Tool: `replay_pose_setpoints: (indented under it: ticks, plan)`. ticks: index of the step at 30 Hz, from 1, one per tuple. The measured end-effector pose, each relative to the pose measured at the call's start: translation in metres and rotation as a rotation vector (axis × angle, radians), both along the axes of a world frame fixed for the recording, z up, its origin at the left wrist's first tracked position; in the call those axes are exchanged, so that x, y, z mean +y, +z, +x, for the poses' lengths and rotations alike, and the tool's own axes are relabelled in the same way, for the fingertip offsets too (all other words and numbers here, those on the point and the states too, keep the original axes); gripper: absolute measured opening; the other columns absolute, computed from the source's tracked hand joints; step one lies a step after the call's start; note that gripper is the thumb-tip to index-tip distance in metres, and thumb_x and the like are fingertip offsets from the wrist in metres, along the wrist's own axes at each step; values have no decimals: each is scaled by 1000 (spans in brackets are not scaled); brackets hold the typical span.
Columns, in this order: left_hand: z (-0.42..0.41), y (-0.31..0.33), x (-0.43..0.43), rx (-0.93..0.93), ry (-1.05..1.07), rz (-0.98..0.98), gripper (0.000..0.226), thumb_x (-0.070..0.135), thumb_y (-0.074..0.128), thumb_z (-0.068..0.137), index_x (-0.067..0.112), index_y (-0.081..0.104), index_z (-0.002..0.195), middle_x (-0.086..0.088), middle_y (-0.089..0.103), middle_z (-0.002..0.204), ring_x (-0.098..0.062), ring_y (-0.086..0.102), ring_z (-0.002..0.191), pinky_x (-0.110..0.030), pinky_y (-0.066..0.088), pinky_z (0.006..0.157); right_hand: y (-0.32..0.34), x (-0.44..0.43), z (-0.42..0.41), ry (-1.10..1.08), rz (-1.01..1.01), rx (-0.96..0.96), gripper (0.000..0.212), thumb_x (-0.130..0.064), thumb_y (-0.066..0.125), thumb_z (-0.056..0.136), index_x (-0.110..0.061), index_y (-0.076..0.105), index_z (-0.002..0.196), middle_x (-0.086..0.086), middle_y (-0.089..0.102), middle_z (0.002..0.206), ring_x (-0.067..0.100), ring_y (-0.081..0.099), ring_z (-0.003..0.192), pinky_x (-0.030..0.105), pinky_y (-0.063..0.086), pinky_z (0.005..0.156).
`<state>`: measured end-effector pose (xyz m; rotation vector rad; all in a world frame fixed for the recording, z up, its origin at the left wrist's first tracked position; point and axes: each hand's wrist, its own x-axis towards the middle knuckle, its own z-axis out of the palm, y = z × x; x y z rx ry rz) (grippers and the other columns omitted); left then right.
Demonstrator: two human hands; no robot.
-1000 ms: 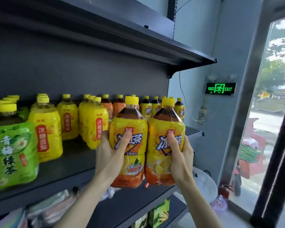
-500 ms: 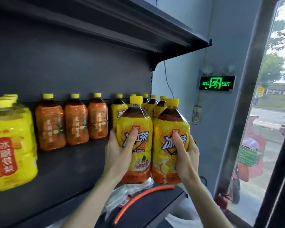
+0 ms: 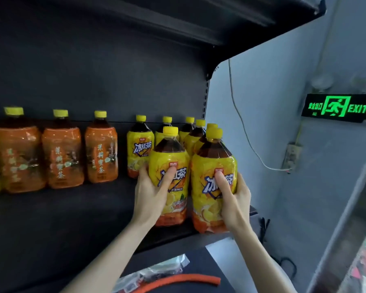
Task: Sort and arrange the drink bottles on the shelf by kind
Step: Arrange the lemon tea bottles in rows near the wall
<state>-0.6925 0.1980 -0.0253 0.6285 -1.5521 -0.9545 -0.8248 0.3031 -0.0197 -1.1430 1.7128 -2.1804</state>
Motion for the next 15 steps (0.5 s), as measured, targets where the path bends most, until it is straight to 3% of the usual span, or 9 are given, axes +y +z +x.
replay_pose_setpoints:
  ticks: [3,5,9,12,15]
  plan:
    - [-19,-4,-14,-6,25,3,54,65,57,73,41,35,115,3,60,122,-14,57,112,-35,46,97,-5,-12,-23,28,-9,6,49,-62,63,62,-25,65,92,-7,74,84,9,71,77,24,55,67]
    - [-30,-7,-20,-16,35,14,62,70,57,73,37,34,121,3,58,125,-13,55,114,-35,45,98,-10,-17,-35,45,-17,4,49,-62,62,61,-25,65,93,-7,74,84,9,71,77,25,55,66]
    - [-50,-8,-26,-37,43,32,75,61,58,76,21,32,134,1,52,132,-12,50,120,-19,41,94,-16,-23,-60,76,-38,-8,45,-61,61,63,-27,64,93,-8,74,84,10,71,78,27,57,68]
    - [-58,-8,-25,-57,96,49,89,72,56,71,22,31,140,1,46,137,-14,44,126,-34,37,105,-18,-27,-74,105,-35,-34,49,-62,60,65,-25,64,97,-6,74,86,12,71,80,34,56,72]
    - [-63,-6,-17,-78,169,99,84,65,56,78,24,26,145,-2,31,144,-9,32,125,-26,26,103,-20,-30,-84,144,-1,-27,53,-65,58,65,-26,64,101,-5,74,89,10,70,82,34,56,75]
